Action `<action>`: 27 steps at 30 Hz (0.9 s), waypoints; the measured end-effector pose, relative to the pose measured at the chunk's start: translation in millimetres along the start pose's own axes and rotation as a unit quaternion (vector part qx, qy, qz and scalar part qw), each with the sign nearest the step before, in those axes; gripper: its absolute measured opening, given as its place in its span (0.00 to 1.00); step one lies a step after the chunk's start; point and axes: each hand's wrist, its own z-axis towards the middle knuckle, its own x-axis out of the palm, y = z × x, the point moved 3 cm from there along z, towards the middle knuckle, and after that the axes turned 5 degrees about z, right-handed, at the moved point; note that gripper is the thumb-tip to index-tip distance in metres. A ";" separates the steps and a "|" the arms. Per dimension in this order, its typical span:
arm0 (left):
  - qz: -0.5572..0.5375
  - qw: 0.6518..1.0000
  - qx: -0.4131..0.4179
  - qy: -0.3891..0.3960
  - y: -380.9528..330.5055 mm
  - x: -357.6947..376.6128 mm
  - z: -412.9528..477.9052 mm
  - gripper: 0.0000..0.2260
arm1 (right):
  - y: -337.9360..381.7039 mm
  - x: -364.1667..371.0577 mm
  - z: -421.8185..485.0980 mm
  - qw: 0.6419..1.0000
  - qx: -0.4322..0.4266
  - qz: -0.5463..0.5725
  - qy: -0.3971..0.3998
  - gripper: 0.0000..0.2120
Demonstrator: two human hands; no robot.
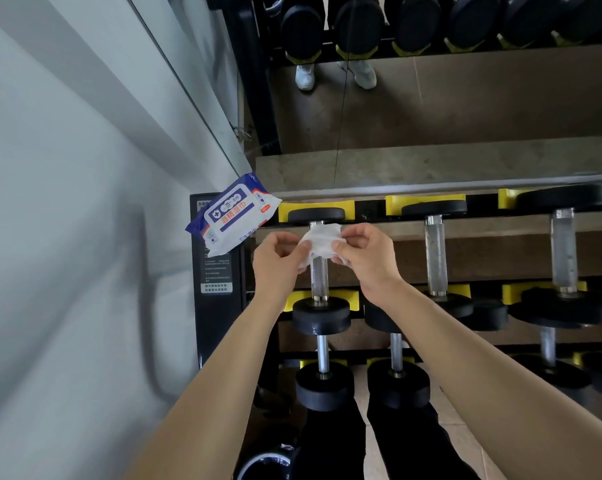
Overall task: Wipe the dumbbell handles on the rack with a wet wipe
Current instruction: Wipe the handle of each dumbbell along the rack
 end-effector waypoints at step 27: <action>0.284 0.946 0.003 0.154 48.3 -13.9 -10.6 0.06 | -50.4 -14.4 -18.6 0.930 -0.044 -0.342 0.124 0.05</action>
